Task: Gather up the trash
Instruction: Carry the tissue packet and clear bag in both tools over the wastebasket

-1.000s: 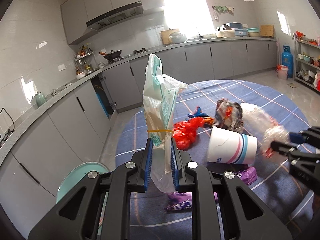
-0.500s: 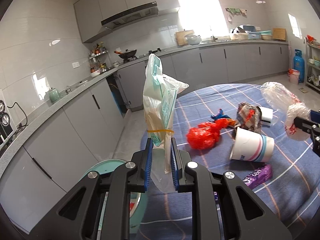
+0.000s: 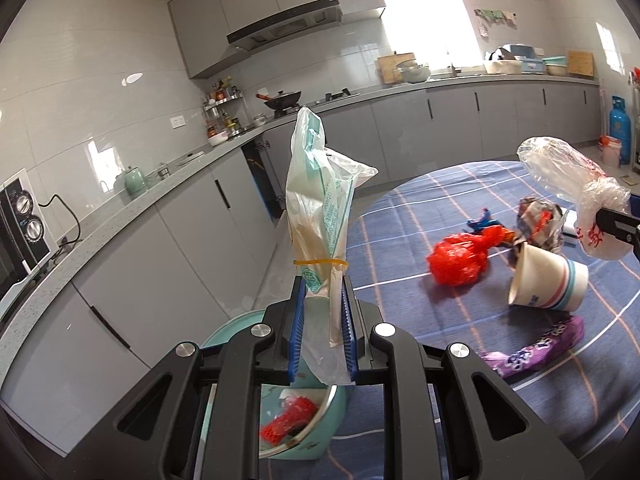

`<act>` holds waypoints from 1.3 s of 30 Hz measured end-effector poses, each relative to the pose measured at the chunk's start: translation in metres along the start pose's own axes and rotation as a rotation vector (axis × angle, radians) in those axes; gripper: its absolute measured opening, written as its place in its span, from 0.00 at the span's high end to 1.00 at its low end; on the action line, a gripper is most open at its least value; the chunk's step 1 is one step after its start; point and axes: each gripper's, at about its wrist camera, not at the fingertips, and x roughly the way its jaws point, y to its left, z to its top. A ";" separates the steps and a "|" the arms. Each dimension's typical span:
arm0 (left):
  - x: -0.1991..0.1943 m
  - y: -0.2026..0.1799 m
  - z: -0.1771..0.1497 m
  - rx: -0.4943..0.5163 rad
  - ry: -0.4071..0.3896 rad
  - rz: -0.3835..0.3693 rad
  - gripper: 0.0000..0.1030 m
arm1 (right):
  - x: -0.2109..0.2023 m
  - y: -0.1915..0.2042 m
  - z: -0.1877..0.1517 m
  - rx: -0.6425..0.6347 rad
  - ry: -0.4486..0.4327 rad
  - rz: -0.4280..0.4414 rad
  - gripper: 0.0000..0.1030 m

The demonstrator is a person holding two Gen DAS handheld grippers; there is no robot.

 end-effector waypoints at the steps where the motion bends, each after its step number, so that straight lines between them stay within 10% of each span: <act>1: 0.000 0.003 -0.001 -0.001 0.003 0.005 0.83 | 0.001 0.002 0.001 -0.003 -0.001 0.004 0.74; 39: 0.032 0.107 -0.041 -0.093 0.117 0.222 0.83 | 0.050 0.114 0.038 -0.182 -0.015 0.218 0.74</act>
